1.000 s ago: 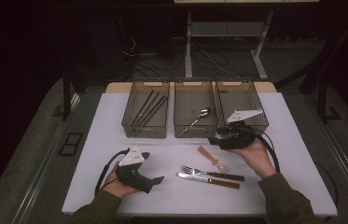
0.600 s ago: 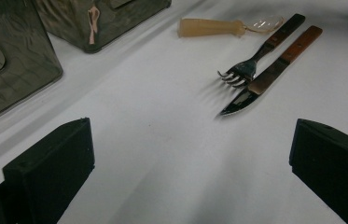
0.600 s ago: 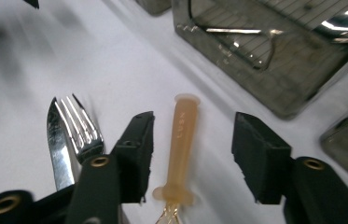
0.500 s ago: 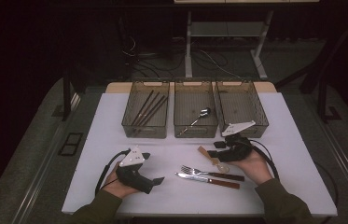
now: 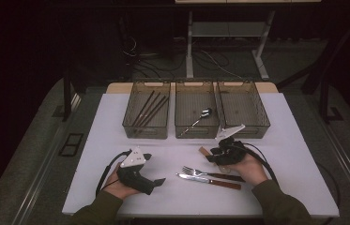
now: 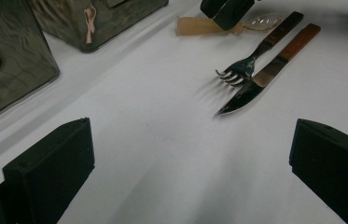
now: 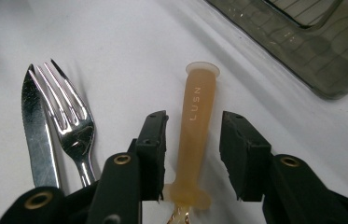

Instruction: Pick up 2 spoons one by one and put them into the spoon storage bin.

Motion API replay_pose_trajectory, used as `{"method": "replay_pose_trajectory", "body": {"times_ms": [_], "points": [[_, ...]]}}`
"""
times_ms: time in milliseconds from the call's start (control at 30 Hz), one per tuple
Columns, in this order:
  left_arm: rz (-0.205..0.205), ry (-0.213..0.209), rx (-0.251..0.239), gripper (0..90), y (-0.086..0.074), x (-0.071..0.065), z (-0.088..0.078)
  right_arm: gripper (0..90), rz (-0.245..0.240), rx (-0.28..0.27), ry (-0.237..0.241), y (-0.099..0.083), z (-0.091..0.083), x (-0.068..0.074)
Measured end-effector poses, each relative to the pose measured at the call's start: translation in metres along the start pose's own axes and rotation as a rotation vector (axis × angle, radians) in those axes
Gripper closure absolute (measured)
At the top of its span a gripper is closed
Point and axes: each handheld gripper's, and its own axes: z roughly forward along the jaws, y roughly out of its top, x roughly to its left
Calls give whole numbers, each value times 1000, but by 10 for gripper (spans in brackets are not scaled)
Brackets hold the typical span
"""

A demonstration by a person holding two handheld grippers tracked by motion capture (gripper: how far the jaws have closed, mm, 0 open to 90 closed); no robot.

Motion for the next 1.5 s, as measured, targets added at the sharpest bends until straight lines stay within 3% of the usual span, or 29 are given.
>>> {"method": "replay_pose_trajectory", "body": {"times_ms": [200,500,833,967,1500], "points": [[0,-1,0,0,0,0,0,674,-9,33,11,-1,4,2],[0,1,2,0,0,-1,1,732,-60,38,-42,-2,6,6],[0,-1,-1,0,0,-1,0,768,-48,39,-35,0,5,3],[1,-2,-1,0,0,-1,0,769,-51,18,-19,2,3,2],[6,-2,4,0,0,-1,0,767,19,-77,30,3,-19,-8]]}}
